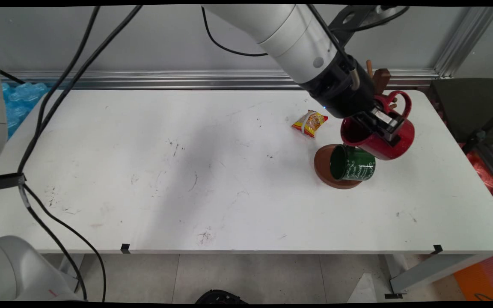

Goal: Place the picked object on the table

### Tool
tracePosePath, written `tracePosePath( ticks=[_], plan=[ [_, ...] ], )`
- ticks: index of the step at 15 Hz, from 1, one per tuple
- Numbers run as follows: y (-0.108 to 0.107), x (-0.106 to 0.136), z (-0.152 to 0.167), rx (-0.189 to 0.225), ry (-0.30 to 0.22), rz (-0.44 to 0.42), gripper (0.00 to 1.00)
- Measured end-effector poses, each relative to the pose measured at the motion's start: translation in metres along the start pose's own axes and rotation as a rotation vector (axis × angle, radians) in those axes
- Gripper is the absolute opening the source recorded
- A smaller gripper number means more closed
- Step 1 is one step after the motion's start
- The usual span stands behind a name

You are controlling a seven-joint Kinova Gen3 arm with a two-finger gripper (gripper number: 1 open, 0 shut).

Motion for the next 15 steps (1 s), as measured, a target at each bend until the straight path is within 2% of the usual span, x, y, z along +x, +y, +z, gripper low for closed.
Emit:
tracePosePath(
  ticks=[4,7,12,15],
  plan=[
    [0.013,-0.006,-0.008,-0.019,-0.012,0.011,0.0],
    [0.017,-0.016,-0.018,-0.016,-0.034,0.025,0.0],
    [0.009,-0.035,-0.042,0.021,-0.088,0.074,0.0],
    [-0.002,-0.046,-0.064,0.058,-0.131,0.115,0.0]
  ],
)
